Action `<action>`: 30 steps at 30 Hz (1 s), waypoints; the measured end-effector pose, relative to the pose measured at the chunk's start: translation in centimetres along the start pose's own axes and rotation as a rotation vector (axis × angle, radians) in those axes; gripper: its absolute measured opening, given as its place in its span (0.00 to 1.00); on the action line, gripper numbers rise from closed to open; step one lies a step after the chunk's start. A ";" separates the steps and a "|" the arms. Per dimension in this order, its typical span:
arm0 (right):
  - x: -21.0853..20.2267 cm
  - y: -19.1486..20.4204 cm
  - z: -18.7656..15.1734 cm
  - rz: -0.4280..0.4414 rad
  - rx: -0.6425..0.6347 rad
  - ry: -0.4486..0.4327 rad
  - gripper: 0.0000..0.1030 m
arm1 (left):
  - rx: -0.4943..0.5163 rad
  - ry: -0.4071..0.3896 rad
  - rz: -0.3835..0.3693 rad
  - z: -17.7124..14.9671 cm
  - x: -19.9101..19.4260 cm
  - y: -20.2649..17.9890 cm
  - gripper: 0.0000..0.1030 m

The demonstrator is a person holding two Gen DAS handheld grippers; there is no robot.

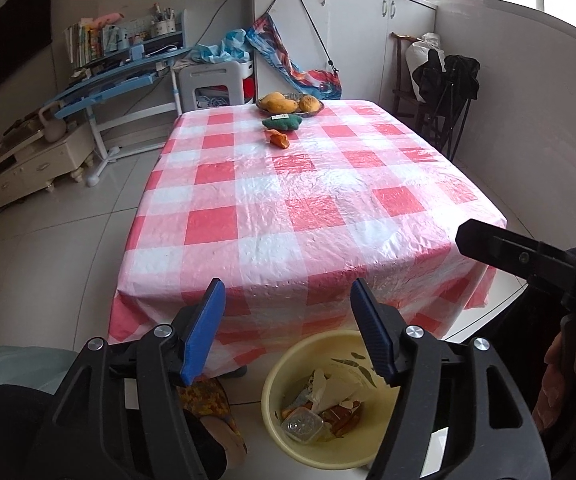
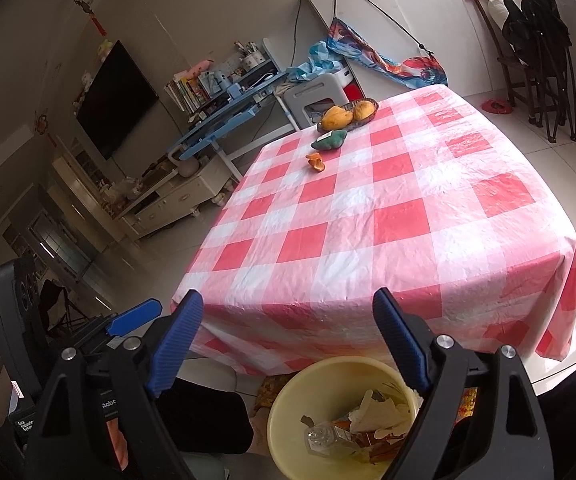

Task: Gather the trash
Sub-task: 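Move both open tools from the bucket back over the table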

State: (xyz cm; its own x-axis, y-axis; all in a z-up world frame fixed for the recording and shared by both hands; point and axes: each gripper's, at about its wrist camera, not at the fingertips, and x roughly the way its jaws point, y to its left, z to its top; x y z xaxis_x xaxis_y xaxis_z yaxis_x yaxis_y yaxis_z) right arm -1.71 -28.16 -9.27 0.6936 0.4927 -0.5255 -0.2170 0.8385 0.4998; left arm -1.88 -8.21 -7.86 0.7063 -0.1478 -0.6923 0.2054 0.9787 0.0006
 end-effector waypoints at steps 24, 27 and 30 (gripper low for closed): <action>3.6 2.2 5.0 0.008 -0.123 0.018 0.81 | -0.112 -0.039 0.058 5.0 1.9 3.3 0.71; 4.9 2.3 6.7 0.000 -0.149 0.021 0.81 | -0.132 -0.039 0.065 6.7 2.7 4.4 0.71; 7.2 2.1 8.8 -0.019 -0.171 0.038 0.81 | -0.147 -0.041 0.067 8.6 3.6 5.5 0.73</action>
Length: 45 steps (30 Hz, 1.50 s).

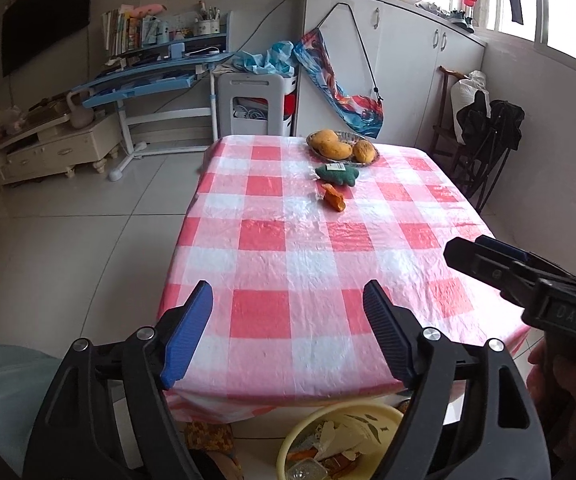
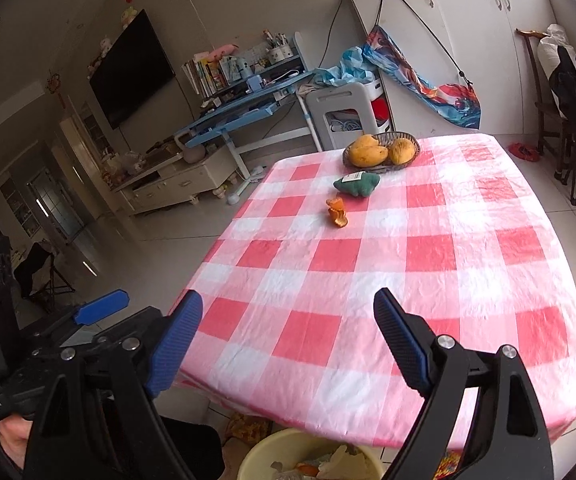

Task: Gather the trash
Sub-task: 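Move both open tools from the bucket back over the table, then close the right tool on the green plush toy and lift it, then grasp the last orange peel with the left tool while the right tool holds the toy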

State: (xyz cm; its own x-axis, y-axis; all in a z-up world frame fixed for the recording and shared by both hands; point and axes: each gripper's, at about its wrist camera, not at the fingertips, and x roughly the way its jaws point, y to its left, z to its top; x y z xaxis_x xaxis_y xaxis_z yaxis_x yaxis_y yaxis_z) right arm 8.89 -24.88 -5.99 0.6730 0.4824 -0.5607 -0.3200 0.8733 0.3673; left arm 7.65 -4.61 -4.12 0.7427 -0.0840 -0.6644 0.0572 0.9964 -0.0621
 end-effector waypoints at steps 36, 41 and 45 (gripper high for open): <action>14.7 -10.6 9.2 -0.089 0.055 0.162 0.20 | -0.057 0.255 -0.095 10.2 21.1 -2.4 0.74; 11.4 -12.7 7.6 -0.078 0.102 0.233 0.22 | -0.025 0.261 -0.087 10.6 23.7 -4.5 0.74; 10.5 -13.7 6.1 -0.078 0.127 0.259 0.50 | -0.025 0.276 -0.065 10.7 25.7 -5.1 0.74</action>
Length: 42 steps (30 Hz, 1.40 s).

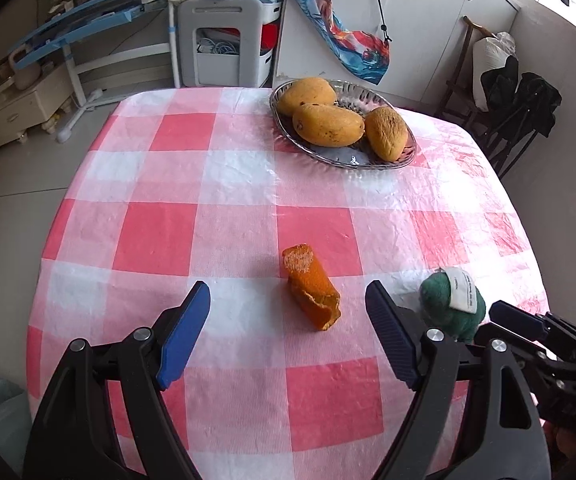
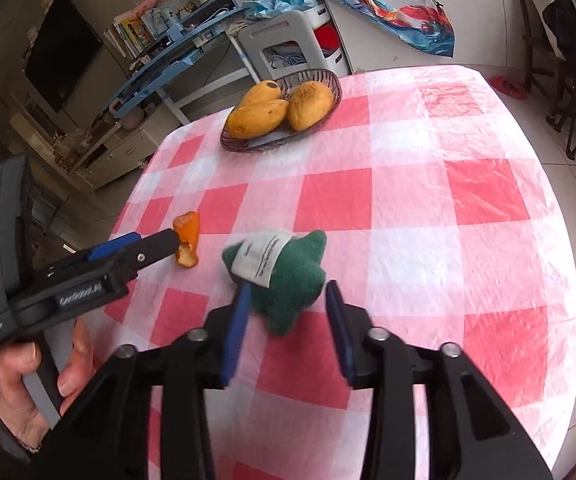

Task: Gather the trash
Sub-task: 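Grasp the last orange peel with the left tool while the right tool holds the toy, then carry the peel in the left tool and the toy in the right tool to the bucket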

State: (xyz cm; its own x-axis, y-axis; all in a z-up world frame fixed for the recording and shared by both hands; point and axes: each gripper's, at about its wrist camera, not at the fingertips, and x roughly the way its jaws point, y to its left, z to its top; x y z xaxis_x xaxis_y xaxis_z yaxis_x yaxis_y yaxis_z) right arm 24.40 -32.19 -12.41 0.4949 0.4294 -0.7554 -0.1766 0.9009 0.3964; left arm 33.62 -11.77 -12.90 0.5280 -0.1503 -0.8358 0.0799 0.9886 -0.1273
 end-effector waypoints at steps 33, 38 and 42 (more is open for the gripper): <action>-4.3 6.2 -1.0 0.098 -0.145 -0.186 0.41 | 0.067 -0.223 -0.066 -5.1 -13.9 3.7 0.16; -7.2 7.5 -3.5 0.177 -0.113 -0.254 0.42 | 0.075 -0.282 -0.043 -7.3 -17.3 3.1 0.16; -8.8 8.4 -5.6 0.230 -0.102 -0.295 0.42 | 0.093 -0.318 -0.025 -9.1 -19.3 2.8 0.16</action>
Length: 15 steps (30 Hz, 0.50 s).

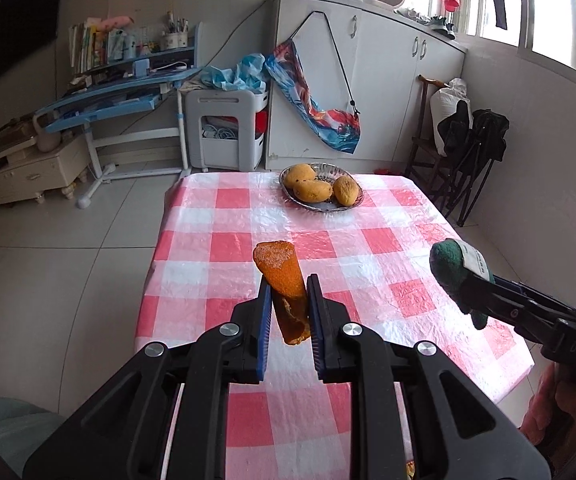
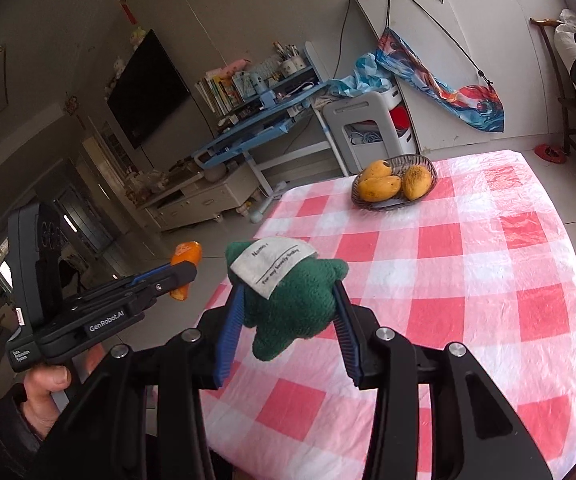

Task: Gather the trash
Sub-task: 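Carry the peel in the left tool and the toy in the right tool to the bucket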

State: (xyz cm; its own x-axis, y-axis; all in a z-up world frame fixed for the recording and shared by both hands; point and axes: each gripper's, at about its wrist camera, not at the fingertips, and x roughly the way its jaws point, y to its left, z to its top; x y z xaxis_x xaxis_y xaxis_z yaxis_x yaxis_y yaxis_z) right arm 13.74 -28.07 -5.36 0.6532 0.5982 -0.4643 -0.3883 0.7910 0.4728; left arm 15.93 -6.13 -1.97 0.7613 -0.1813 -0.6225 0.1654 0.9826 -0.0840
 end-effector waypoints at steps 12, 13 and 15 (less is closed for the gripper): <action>-2.2 1.0 -2.1 0.054 0.050 -0.063 0.42 | 0.010 -0.045 0.030 -2.6 -4.4 -0.2 0.16; -2.2 1.0 -2.2 0.057 0.054 -0.065 0.42 | 0.009 -0.045 0.031 -2.7 -4.6 -0.2 0.16; -2.4 0.9 -2.3 0.058 0.059 -0.070 0.42 | 0.007 -0.044 0.032 -3.0 -4.8 -0.2 0.16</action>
State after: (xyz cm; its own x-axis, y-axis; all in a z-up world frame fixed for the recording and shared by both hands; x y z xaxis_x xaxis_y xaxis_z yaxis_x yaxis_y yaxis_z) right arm 10.30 -28.49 -5.52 0.6750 0.6309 -0.3825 -0.3895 0.7450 0.5415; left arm 10.33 -5.30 -1.34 0.7930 -0.1517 -0.5900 0.1449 0.9877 -0.0591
